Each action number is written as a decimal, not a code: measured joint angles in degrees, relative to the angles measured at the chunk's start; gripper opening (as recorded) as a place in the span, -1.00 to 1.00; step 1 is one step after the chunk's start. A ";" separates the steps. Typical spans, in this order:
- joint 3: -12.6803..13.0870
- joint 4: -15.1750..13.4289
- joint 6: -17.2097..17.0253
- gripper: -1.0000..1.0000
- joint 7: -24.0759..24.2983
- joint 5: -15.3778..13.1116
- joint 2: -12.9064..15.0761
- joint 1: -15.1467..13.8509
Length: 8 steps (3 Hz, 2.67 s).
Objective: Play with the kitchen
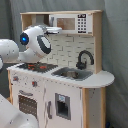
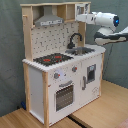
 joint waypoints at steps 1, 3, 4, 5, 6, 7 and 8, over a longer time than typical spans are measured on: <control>-3.13 -2.36 0.98 -1.00 -1.05 -0.05 0.00 4.04; -3.99 -2.91 0.87 1.00 -1.29 -0.07 -0.21 4.83; -6.10 -2.16 -0.74 1.00 -1.45 -0.04 -3.75 7.17; -7.68 -2.00 -2.53 1.00 -0.39 0.67 -8.48 9.02; -7.68 -1.56 -2.17 1.00 3.14 1.83 -13.57 9.31; -7.41 -0.47 -2.25 1.00 7.65 3.02 -17.96 9.11; -6.31 0.61 -2.24 1.00 12.80 4.21 -20.66 7.57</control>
